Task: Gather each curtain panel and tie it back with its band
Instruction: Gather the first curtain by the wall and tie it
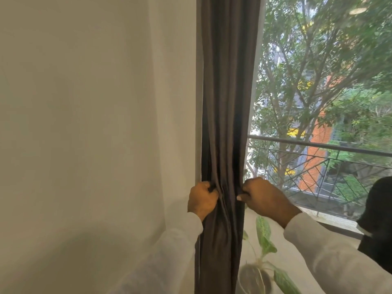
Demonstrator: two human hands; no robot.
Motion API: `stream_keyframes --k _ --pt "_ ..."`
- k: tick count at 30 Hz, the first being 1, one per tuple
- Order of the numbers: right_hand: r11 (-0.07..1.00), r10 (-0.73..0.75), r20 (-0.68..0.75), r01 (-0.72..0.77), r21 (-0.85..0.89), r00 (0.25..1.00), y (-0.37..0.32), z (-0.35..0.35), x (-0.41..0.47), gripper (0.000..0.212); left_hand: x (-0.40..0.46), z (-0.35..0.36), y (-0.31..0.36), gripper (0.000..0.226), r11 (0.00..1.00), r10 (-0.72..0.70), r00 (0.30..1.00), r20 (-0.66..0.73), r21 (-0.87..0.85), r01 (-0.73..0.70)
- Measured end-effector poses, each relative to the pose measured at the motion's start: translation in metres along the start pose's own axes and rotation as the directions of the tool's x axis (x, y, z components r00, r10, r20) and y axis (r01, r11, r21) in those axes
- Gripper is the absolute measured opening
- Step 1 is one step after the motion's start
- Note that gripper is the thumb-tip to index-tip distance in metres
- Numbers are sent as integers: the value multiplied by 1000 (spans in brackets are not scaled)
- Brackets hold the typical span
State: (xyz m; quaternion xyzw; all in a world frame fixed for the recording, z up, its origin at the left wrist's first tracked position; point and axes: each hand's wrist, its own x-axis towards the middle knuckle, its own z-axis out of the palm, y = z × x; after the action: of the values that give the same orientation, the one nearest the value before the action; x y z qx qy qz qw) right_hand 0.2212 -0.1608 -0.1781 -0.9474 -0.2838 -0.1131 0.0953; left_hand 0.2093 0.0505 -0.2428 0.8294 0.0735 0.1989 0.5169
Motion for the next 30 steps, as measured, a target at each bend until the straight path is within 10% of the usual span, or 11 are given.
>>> stream_keyframes --k 5,11,15,20,30 --pt "820 -407 24 377 -431 913 -25 -16 -7 11 -3 -1 10 20 1000 -3 1000 24 18 2" --pt "487 -780 64 668 -563 622 -61 -48 3 7 -18 -11 31 14 999 49 990 133 -26 -46" --pt "521 -659 203 634 -571 724 -63 -72 40 19 -26 -20 32 15 1000 -12 986 164 -20 15" --pt "808 -352 234 421 -413 906 -74 -95 61 27 -26 -19 14 31 953 -138 971 194 -242 183" --pt "937 -326 118 337 -94 938 -79 -103 66 19 -32 -47 49 31 558 -229 929 291 -743 370"
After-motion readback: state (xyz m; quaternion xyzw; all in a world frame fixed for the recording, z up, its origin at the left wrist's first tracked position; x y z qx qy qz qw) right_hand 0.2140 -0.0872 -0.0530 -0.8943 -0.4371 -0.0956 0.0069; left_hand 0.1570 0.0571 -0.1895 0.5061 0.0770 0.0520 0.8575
